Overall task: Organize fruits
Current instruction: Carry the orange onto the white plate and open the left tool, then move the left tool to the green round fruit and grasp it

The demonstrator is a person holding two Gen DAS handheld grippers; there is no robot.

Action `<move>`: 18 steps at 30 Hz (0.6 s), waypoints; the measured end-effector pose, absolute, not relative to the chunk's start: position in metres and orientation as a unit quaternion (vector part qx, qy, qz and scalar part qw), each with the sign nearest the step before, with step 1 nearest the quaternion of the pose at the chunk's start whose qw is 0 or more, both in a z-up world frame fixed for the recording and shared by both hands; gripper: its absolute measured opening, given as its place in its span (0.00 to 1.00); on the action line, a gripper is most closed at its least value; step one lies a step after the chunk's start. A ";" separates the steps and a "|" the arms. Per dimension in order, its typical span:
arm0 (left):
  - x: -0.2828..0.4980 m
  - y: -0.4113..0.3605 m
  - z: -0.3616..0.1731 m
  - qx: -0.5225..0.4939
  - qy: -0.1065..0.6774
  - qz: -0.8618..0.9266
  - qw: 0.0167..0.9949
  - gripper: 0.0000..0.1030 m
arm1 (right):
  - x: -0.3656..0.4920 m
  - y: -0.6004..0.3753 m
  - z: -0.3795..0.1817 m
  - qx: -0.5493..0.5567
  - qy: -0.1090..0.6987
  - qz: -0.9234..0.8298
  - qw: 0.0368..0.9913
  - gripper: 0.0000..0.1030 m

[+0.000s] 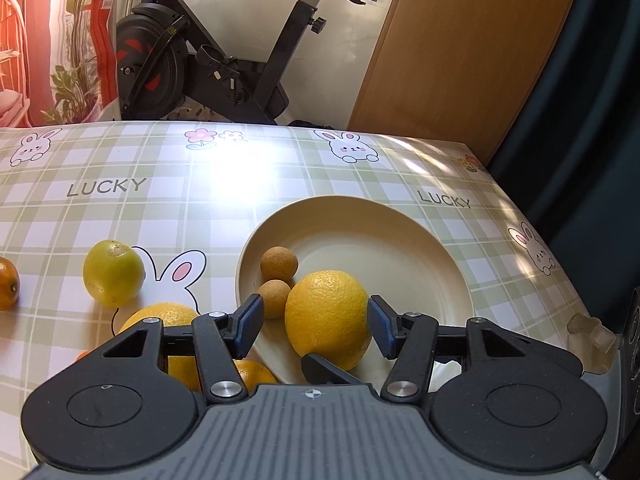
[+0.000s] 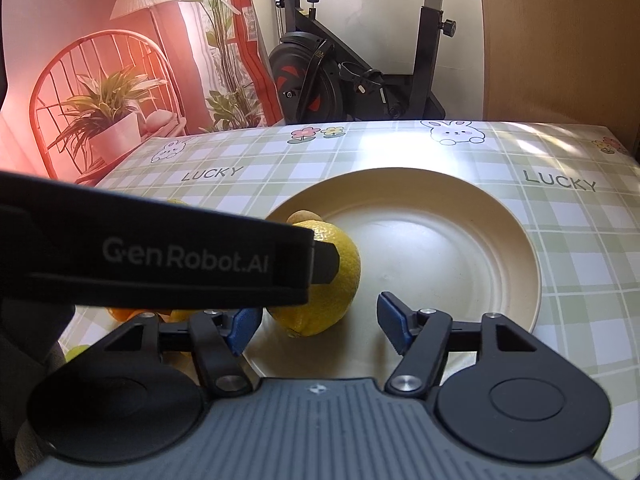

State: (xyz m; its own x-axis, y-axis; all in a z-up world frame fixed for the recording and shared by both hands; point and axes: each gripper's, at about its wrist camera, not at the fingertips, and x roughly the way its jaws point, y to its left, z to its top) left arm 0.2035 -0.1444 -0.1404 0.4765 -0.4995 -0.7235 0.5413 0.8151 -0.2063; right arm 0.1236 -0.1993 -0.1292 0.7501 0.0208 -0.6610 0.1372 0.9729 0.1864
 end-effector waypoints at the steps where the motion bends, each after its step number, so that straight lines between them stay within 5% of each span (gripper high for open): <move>1: 0.202 -0.143 -0.139 0.026 0.410 -0.303 0.860 0.58 | 0.122 -0.199 -0.128 0.111 0.351 -0.032 0.929 0.65; 18: 0.179 -0.084 -0.102 0.023 0.371 -0.284 0.884 0.58 | 0.091 -0.182 -0.103 0.105 0.323 -0.038 0.940 0.65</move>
